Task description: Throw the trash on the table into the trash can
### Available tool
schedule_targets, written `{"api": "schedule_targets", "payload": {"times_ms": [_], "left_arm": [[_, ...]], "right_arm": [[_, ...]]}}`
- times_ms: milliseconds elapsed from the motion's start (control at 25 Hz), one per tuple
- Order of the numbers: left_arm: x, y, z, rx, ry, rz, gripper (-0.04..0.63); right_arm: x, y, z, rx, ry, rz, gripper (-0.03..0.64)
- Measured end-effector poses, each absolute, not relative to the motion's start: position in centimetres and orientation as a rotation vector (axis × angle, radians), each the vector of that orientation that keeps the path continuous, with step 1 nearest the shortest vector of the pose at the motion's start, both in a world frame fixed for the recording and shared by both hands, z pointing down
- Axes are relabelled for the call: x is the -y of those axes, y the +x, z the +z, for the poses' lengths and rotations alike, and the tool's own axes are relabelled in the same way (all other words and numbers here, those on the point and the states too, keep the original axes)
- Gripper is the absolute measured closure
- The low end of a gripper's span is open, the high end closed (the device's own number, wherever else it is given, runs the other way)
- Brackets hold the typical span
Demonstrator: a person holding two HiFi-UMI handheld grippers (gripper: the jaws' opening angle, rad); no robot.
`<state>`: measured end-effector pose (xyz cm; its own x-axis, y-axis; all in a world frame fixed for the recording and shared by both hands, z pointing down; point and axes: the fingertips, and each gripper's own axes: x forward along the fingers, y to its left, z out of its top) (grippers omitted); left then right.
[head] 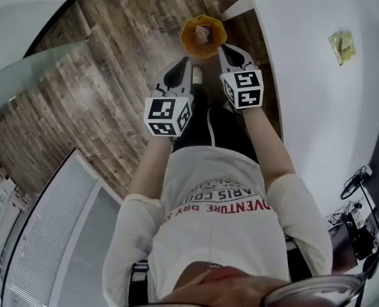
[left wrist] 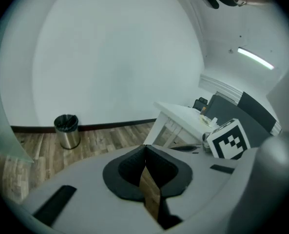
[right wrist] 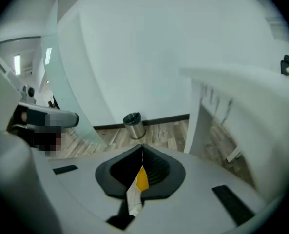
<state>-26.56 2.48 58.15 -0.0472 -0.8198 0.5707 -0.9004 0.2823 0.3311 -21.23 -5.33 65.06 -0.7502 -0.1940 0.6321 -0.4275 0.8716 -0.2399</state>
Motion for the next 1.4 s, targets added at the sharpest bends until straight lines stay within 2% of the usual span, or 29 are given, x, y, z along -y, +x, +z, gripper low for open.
{"api": "schedule_targets", "payload": {"times_ms": [280, 520, 1000, 1240, 1400], "left_arm": [[2.6, -17.3, 44.4, 1.824, 1.818, 0.146, 0.571], [10.0, -8.1, 35.0, 1.699, 2.172, 0.138, 0.571], [12.5, 21.6, 28.8, 0.961, 2.743, 0.149, 0.571], [9.7, 31.1, 26.5, 0.714, 2.869, 0.133, 0.571], [7.5, 34.9, 26.0, 0.599, 2.924, 0.164, 0.571]], "right_arm": [[9.9, -10.3, 47.7, 2.537, 0.736, 0.500, 0.591], [15.1, 4.5, 39.1, 2.515, 1.141, 0.407, 0.591], [9.9, 37.3, 33.2, 2.138, 2.006, 0.418, 0.591], [3.4, 46.5, 32.0, 1.943, 2.269, 0.419, 0.591], [-0.2, 50.2, 31.7, 1.810, 2.401, 0.392, 0.591]]}}
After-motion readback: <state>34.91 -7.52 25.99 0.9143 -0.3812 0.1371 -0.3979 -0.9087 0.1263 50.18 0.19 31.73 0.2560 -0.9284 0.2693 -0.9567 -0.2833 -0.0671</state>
